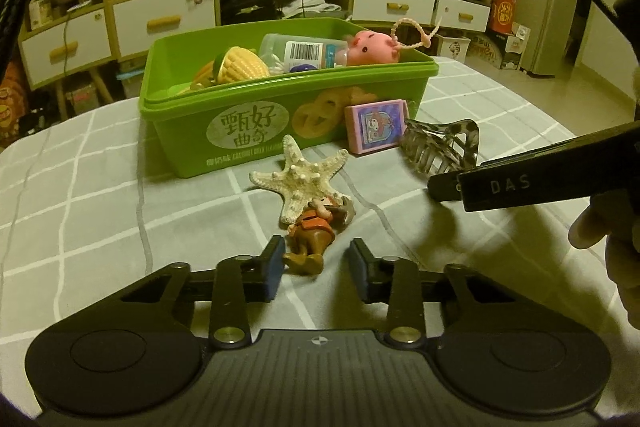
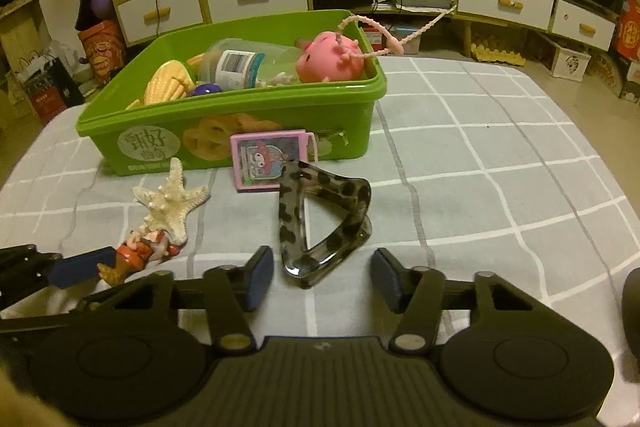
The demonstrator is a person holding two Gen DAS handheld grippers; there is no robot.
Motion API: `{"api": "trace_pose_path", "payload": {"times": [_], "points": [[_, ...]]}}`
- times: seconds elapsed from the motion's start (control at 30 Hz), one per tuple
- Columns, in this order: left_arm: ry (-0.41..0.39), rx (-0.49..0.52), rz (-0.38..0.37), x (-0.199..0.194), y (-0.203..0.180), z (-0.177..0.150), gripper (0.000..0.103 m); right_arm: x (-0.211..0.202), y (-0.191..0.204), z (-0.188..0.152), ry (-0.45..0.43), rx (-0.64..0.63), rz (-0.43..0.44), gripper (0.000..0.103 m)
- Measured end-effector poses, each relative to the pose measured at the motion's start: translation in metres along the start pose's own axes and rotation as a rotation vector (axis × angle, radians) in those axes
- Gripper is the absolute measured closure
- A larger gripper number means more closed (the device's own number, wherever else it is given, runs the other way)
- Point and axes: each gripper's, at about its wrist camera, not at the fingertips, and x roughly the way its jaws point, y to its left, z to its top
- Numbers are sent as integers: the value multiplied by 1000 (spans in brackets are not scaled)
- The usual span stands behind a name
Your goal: Organize rigid objects
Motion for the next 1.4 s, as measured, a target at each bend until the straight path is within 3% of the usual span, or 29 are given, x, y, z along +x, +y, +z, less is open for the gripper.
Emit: {"api": "trace_pose_path", "payload": {"times": [0.2,0.4,0.83,1.4], "points": [[15,-38,-7,-4,1,-1,76,-2,-4,1,7,21,18,94],[46,-97,-24,-7,3,3,79,-4,-11,5,43,96,81,100],[55,-181,-72,-17,4,8,79,-12,-18,12,95,261,243,101],[45,-255,-79,-24,13,17,79,-23,-24,20,113,355,319,103]]}}
